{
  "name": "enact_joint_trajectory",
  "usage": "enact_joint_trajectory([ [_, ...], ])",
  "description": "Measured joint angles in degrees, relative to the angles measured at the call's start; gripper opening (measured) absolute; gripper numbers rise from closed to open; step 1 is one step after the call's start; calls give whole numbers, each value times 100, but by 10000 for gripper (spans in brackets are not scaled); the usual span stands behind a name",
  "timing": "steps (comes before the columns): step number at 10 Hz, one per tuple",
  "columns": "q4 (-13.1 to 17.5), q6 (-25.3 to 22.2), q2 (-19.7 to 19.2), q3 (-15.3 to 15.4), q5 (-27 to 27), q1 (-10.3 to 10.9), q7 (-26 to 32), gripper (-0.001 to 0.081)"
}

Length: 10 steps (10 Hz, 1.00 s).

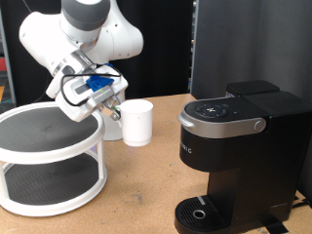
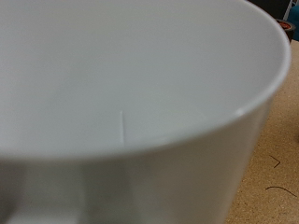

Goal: Make a cup of coffee with the keurig machine

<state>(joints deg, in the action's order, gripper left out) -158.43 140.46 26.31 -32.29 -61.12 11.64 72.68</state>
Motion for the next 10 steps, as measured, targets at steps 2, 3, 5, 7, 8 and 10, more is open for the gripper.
enact_joint_trajectory([
  [2,-46,108,-95,0,-263,61,171,71],
  [3,-61,249,-205,0,-524,149,386,71],
  [5,-48,426,-523,1,-1102,350,861,71],
  [7,2,465,-910,6,-1583,526,1264,71],
  [8,41,465,-1109,12,-1780,600,1426,71],
  [10,127,463,-1471,24,-2175,727,1736,71],
])
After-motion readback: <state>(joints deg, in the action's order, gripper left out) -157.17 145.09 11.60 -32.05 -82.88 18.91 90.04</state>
